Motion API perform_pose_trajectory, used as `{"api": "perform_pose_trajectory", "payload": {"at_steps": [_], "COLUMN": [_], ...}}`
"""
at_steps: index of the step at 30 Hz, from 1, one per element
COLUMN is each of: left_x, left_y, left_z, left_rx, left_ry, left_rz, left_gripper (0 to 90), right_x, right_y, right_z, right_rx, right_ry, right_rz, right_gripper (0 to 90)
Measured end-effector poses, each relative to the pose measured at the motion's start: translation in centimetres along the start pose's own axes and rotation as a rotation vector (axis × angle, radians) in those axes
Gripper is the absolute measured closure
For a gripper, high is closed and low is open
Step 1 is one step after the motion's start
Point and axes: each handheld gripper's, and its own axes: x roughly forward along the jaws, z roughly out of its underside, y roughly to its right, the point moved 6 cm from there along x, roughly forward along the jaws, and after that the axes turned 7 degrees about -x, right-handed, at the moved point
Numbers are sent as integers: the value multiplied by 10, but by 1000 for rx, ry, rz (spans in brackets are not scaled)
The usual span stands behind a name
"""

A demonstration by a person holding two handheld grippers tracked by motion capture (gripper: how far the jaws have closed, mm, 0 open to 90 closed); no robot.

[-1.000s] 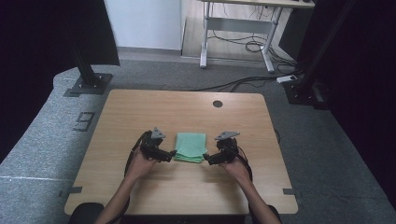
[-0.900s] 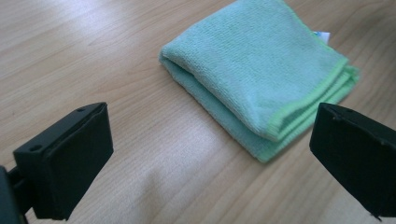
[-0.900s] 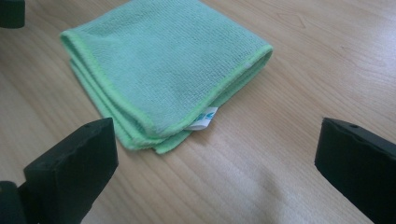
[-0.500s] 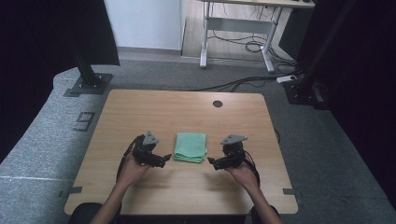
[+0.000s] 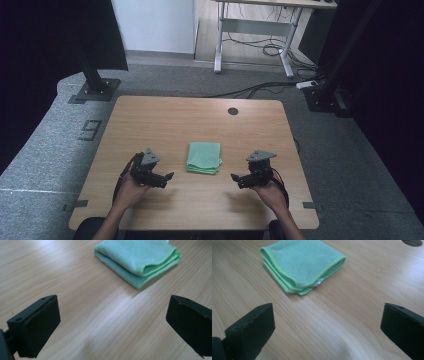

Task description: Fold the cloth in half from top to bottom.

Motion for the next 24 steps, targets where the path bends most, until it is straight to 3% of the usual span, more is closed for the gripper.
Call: {"api": "perform_pose_trajectory", "payload": {"at_steps": [11, 24], "left_x": [-10, -1], "left_y": [-6, -8], "left_z": [26, 48], "left_rx": [-28, -56], "left_ry": [-2, -27], "left_rz": [-11, -2], "left_gripper": [0, 0], "right_x": [-7, 8], "right_y": [2, -2], "right_z": [22, 42], "right_rx": [1, 17], "right_ry": [-10, -37], "right_rz": [26, 29], "right_gripper": [0, 0]}}
